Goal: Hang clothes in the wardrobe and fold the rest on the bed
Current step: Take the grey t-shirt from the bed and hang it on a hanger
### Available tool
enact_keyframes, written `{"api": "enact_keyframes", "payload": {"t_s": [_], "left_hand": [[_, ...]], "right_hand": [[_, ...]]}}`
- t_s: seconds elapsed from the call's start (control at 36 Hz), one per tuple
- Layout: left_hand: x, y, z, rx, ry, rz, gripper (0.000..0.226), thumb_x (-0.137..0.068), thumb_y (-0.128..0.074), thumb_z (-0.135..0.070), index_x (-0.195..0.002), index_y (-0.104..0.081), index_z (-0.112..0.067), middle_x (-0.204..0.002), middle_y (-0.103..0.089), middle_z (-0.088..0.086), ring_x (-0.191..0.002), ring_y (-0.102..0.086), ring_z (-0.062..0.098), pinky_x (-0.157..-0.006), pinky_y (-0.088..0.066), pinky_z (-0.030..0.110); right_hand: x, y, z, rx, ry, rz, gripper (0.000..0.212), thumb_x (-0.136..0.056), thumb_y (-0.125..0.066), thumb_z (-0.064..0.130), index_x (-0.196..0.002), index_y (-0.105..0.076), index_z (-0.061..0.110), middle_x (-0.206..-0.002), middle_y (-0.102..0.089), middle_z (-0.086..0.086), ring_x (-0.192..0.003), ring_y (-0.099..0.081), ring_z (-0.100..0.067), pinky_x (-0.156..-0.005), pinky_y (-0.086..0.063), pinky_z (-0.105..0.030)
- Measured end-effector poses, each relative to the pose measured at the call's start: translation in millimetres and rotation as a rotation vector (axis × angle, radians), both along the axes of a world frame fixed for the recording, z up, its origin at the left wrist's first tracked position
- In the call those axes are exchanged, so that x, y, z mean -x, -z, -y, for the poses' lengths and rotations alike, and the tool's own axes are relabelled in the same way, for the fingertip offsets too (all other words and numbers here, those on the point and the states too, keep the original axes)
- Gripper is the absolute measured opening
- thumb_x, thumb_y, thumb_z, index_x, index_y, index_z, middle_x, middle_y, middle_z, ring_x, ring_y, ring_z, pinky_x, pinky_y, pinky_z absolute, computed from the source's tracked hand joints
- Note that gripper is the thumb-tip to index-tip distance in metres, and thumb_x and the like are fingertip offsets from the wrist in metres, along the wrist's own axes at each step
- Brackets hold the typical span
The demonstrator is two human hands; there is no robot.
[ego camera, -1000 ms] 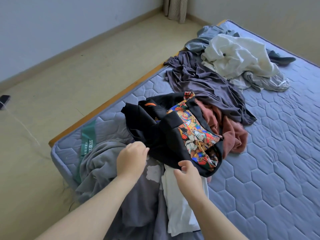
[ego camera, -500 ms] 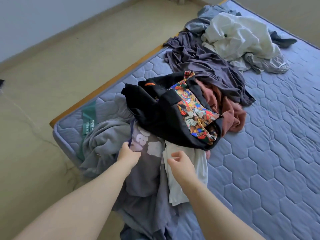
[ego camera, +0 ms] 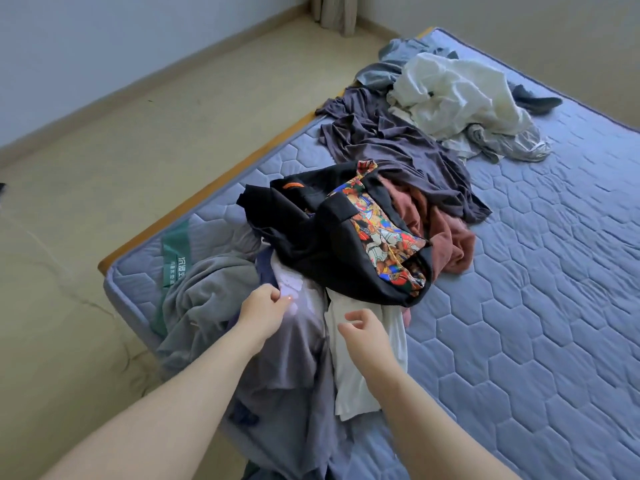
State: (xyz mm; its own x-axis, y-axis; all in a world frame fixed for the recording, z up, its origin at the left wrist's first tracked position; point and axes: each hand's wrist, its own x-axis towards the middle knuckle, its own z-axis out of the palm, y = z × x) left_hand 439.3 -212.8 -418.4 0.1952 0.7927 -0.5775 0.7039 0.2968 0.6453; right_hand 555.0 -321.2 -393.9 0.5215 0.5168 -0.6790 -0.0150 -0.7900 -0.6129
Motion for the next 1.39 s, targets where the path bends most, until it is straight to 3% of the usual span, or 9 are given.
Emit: {"api": "enact_keyframes", "payload": {"t_s": [0.14,0.47,0.64,0.83,1.0,1.14,1.22,1.31,1.39], "left_hand": [[-20,-54,4,-0.113,-0.052,0.172,0.022,-0.092,-0.054,-0.021,-0.084,-0.056,-0.002,-0.079,-0.051,0.003,-0.068,-0.04,0.015,-0.053,-0.029,0.024],[-49,-183,86,-0.215,-0.158,0.646,0.017,-0.095,-0.053,-0.019,-0.08,-0.055,-0.012,-0.079,-0.054,0.002,-0.079,-0.049,0.013,-0.068,-0.04,0.021],[-57,-241,133,-0.22,-0.214,0.91,0.021,-0.093,-0.055,-0.014,-0.072,-0.055,-0.013,-0.067,-0.057,0.002,-0.071,-0.054,0.016,-0.076,-0.044,0.03],[-58,-305,177,-0.247,-0.228,1.245,0.021,-0.094,-0.049,-0.006,-0.076,-0.055,-0.012,-0.056,-0.065,-0.007,-0.056,-0.061,0.004,-0.06,-0.049,0.017],[-33,-318,194,-0.232,-0.359,1.297,0.02,-0.095,-0.048,-0.008,-0.078,-0.058,-0.012,-0.058,-0.065,-0.005,-0.059,-0.061,0.005,-0.06,-0.052,0.016],[-9,-308,197,-0.163,-0.545,1.225,0.016,-0.093,-0.052,-0.012,-0.08,-0.061,-0.014,-0.063,-0.065,-0.002,-0.065,-0.06,0.009,-0.067,-0.051,0.022],[4,-303,201,-0.152,-0.568,1.225,0.014,-0.093,-0.052,-0.011,-0.083,-0.061,-0.013,-0.077,-0.062,0.002,-0.072,-0.058,0.012,-0.074,-0.048,0.024],[20,-300,204,-0.165,-0.557,1.244,0.017,-0.095,-0.049,-0.01,-0.083,-0.061,-0.012,-0.071,-0.064,0.002,-0.072,-0.06,0.012,-0.07,-0.05,0.023],[39,-299,211,-0.205,-0.484,1.22,0.02,-0.097,-0.043,-0.009,-0.086,-0.06,-0.013,-0.069,-0.067,0.001,-0.063,-0.064,0.012,-0.058,-0.052,0.021]], "right_hand": [[-4,-31,17,-0.107,0.026,-0.009,0.018,-0.091,-0.048,0.015,-0.108,-0.05,0.02,-0.081,-0.053,0.009,-0.065,-0.048,-0.005,-0.057,-0.038,-0.018],[-15,-102,94,-0.376,0.019,0.071,0.062,-0.083,-0.037,-0.007,-0.135,-0.043,0.027,-0.107,-0.052,0.006,-0.1,-0.049,-0.013,-0.074,-0.039,-0.022],[-19,-126,138,-0.436,0.006,0.01,0.063,-0.088,-0.058,0.029,-0.143,-0.027,0.036,-0.12,-0.053,0.002,-0.12,-0.05,-0.02,-0.101,-0.041,-0.038],[-21,-169,167,-0.688,-0.062,-0.192,0.059,-0.077,-0.049,0.059,-0.131,-0.048,0.036,-0.127,-0.06,0.001,-0.1,-0.06,-0.018,-0.084,-0.047,-0.03],[-10,-183,187,-0.793,-0.164,-0.395,0.074,-0.061,-0.058,0.072,-0.129,-0.046,0.045,-0.13,-0.056,0.013,-0.117,-0.054,-0.013,-0.106,-0.04,-0.04],[8,-189,196,-0.869,-0.341,-0.356,0.082,-0.065,-0.078,0.035,-0.13,-0.029,0.047,-0.124,-0.054,0.012,-0.108,-0.058,0.0,-0.087,-0.048,-0.016],[18,-187,190,-0.883,-0.401,-0.15,0.054,-0.081,-0.067,0.005,-0.12,-0.049,0.037,-0.109,-0.066,0.007,-0.101,-0.063,-0.008,-0.083,-0.048,-0.018],[23,-191,185,-0.863,-0.308,-0.042,0.03,-0.088,-0.049,0.0,-0.078,-0.064,0.024,-0.072,-0.061,0.003,-0.074,-0.051,-0.014,-0.064,-0.037,-0.027],[31,-203,180,-0.825,-0.267,-0.094,0.029,-0.094,-0.044,0.005,-0.071,-0.059,0.017,-0.068,-0.057,-0.002,-0.07,-0.049,-0.014,-0.06,-0.037,-0.027]]}}
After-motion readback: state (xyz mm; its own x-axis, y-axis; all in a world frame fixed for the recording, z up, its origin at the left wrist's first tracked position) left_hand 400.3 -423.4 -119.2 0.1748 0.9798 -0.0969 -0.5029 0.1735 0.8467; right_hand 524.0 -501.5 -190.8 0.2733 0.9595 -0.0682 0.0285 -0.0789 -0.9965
